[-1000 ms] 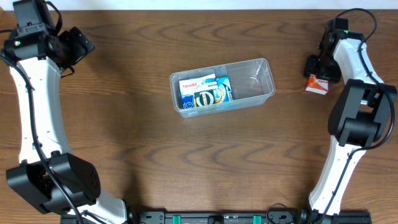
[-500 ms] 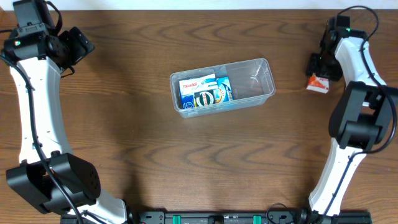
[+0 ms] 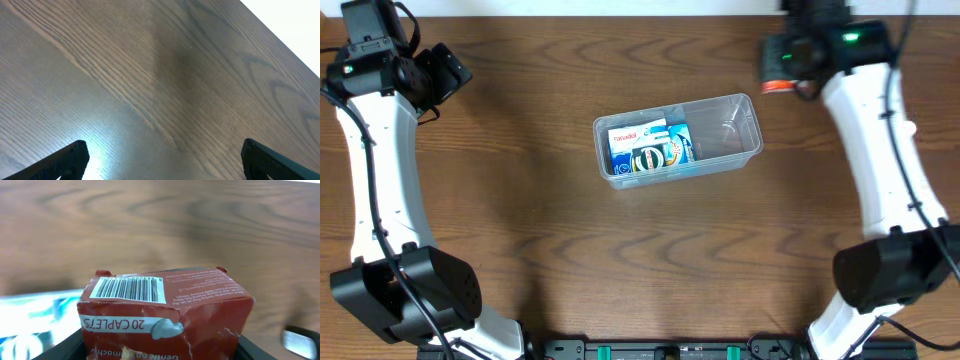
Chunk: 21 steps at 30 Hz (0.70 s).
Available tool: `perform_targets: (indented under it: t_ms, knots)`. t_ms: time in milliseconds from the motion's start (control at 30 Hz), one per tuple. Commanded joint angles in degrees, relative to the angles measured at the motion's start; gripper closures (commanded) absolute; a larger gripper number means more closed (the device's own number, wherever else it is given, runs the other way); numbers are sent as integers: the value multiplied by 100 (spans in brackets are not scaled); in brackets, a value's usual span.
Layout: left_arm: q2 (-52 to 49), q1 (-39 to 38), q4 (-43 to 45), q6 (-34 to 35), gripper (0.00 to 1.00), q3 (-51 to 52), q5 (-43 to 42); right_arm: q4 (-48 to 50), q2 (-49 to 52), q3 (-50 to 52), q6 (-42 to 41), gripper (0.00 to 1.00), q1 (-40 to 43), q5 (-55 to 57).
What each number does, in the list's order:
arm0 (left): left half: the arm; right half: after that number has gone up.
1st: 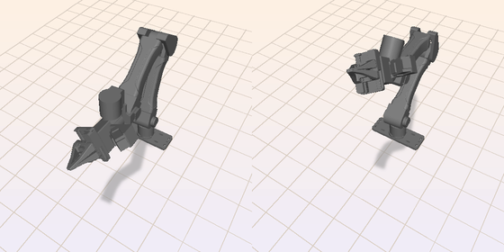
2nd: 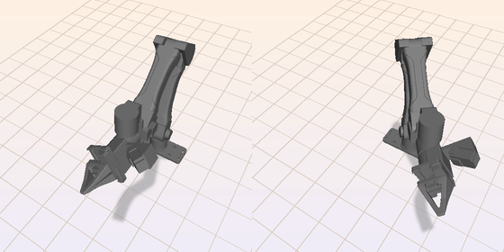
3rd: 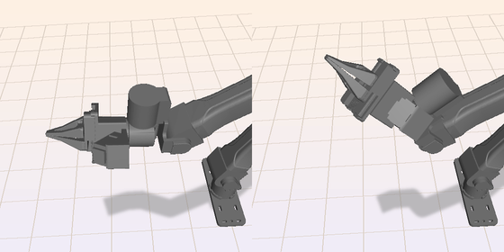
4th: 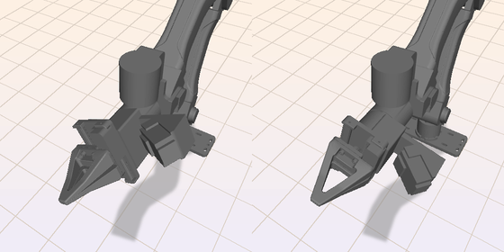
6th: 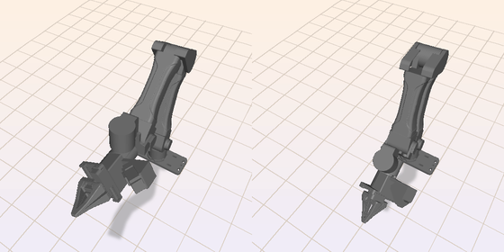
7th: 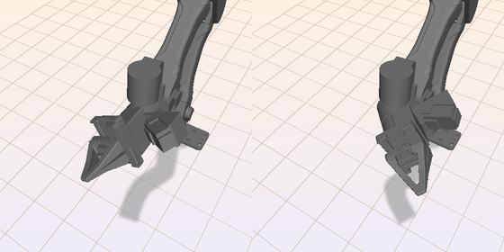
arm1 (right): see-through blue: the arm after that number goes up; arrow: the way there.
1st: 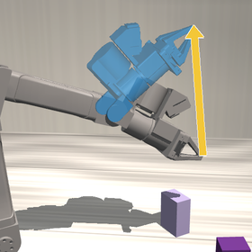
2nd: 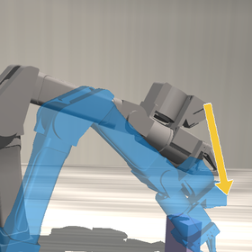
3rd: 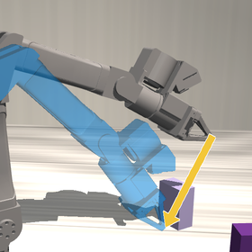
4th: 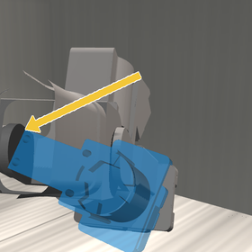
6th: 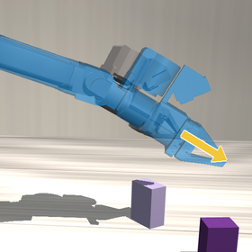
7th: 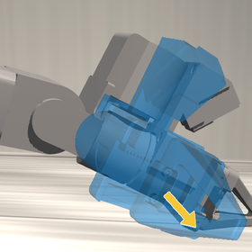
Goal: Pack container
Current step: 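Lift the red box and carry it over the container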
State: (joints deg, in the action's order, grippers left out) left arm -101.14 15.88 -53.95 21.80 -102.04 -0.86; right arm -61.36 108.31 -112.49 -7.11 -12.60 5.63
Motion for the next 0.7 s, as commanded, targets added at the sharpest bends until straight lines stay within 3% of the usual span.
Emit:
perform_targets:
  t_ms: [0, 233, 667]
  knots:
    - [-13, 13, -24, -37, 2, -9, 68, -101, 162, 136, 35, 37, -525, -26]
    - [-13, 13, -24, -37, 2, -9, 68, 74, 240, 625, 28, 36, -1161, 179]
    - [-13, 13, -24, -37, 2, -9, 68, 1049, 243, 1864, -15, 35, -1169, 149]
